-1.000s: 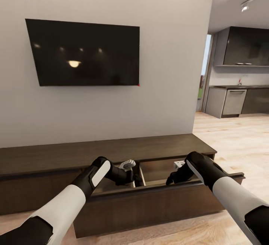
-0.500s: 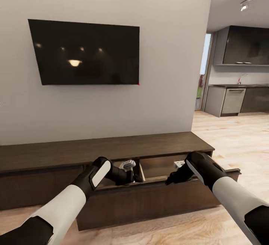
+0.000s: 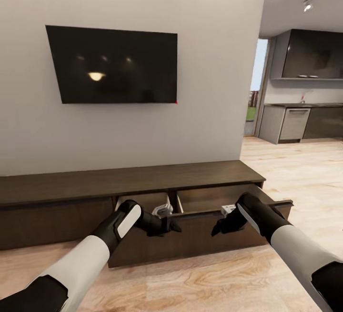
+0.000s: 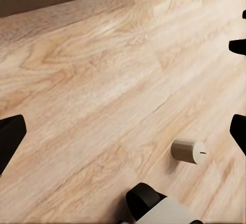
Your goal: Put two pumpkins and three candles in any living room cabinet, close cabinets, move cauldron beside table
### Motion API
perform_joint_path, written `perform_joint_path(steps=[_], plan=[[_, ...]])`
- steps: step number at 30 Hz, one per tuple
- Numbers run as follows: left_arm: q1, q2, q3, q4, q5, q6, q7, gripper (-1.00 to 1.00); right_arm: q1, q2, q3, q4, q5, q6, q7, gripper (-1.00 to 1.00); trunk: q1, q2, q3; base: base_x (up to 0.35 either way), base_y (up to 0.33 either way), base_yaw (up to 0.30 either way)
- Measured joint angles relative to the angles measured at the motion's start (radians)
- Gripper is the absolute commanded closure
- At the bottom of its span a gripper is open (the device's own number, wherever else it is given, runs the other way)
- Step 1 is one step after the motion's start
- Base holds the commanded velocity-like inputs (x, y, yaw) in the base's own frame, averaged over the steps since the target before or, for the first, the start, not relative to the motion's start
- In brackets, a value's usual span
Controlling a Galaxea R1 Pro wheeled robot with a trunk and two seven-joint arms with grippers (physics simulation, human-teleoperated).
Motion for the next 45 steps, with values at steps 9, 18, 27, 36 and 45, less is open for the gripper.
perform_joint_path(steps=[9, 18, 27, 36, 45], plan=[[0.0, 0.0, 0.0, 0.0, -0.001, -0.004, 0.01, -1.0, 0.0, 0.0, 0.001, 0.001, 0.0, 0.0, -0.001, -1.0, 0.0, 0.0, -0.015, -0.015, 0.0, 0.0], [0.002, -0.001, 0.0, 0.124, -0.03, -0.259, 0.035, -1.0, 0.0, 0.004, 0.009, 0.031, 0.003, -0.201, -0.006, -1.0, 0.0, 0.0, -0.029, 0.0, 0.0, 0.0], [0.002, -0.004, 0.001, 0.238, -0.086, -0.401, 0.034, -1.0, 0.0, 0.039, 0.007, 0.126, 0.002, -0.288, -0.096, -1.0, 0.0, 0.0, -0.044, 0.0, 0.0, 0.0], [0.003, -0.011, 0.001, 0.241, -0.146, -0.413, 0.035, -1.0, 0.0, 0.044, 0.011, 0.129, 0.002, -0.337, -0.102, -1.0, 0.0, 0.0, -0.058, 0.0, 0.0, 0.0], [0.006, -0.011, 0.001, 0.257, -0.149, -0.464, 0.032, -1.0, 0.0, 0.048, 0.013, 0.13, 0.003, -0.374, -0.103, -1.0, 0.0, 0.0, -0.072, -0.001, 0.0, 0.0]])
